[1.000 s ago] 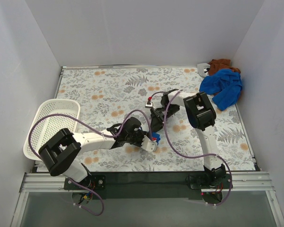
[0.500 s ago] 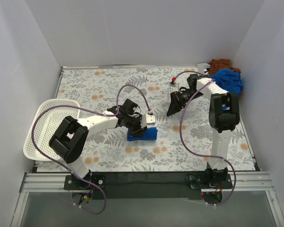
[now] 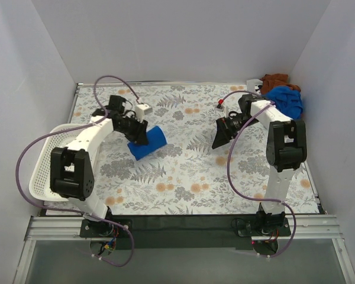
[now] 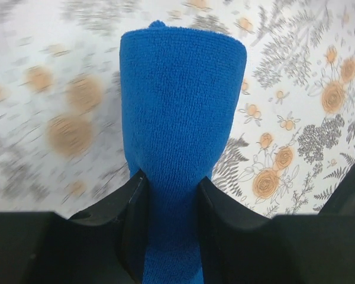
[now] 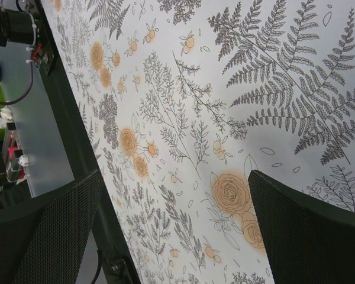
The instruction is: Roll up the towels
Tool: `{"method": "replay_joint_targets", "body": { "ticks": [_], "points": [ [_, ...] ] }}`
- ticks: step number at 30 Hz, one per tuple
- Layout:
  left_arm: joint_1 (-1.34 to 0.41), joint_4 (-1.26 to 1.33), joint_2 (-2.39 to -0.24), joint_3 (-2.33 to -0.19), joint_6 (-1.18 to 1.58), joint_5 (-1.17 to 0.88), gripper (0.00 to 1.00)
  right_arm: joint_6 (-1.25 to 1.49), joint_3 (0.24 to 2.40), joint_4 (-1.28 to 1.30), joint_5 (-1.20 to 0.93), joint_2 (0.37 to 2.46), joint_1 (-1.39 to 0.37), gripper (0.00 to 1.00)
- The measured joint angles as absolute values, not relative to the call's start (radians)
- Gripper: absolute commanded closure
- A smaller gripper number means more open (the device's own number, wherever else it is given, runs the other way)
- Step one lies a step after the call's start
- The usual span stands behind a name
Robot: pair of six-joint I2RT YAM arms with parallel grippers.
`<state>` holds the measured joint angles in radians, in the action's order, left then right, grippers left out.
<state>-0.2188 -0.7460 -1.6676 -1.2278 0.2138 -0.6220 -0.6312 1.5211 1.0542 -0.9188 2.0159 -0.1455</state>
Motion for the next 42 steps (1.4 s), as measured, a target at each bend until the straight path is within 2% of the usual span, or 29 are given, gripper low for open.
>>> {"method": "replay_joint_targets", "body": {
  "ticks": [4,11,15,18,26,42],
  "points": [
    [-0.035,-0.844,-1.589,-1.318,0.204,-0.627,1.0,-0.628,1.521,1.053,-0.914,1.99,-0.144,0.02],
    [0.402,-0.995,-1.496,-1.459,0.124,-0.614,1.0,-0.612,1.522,1.053,-0.913,1.976,-0.144,0.02],
    [0.603,-1.04,-1.496,-1.464,0.077,-0.564,1.0,-0.603,1.523,1.053,-0.91,1.976,-0.144,0.02],
    [0.69,-1.032,-1.496,-1.42,0.059,-0.511,1.0,-0.595,1.532,1.054,-0.904,1.976,-0.144,0.02],
    [0.693,-0.907,-1.507,-1.222,0.062,-0.427,1.0,-0.579,1.537,1.054,-0.883,1.968,-0.144,0.02],
    [0.553,-0.652,-1.629,-1.133,0.213,-0.339,1.0,-0.58,1.505,1.055,-0.861,1.938,-0.124,0.02]
  ]
}}
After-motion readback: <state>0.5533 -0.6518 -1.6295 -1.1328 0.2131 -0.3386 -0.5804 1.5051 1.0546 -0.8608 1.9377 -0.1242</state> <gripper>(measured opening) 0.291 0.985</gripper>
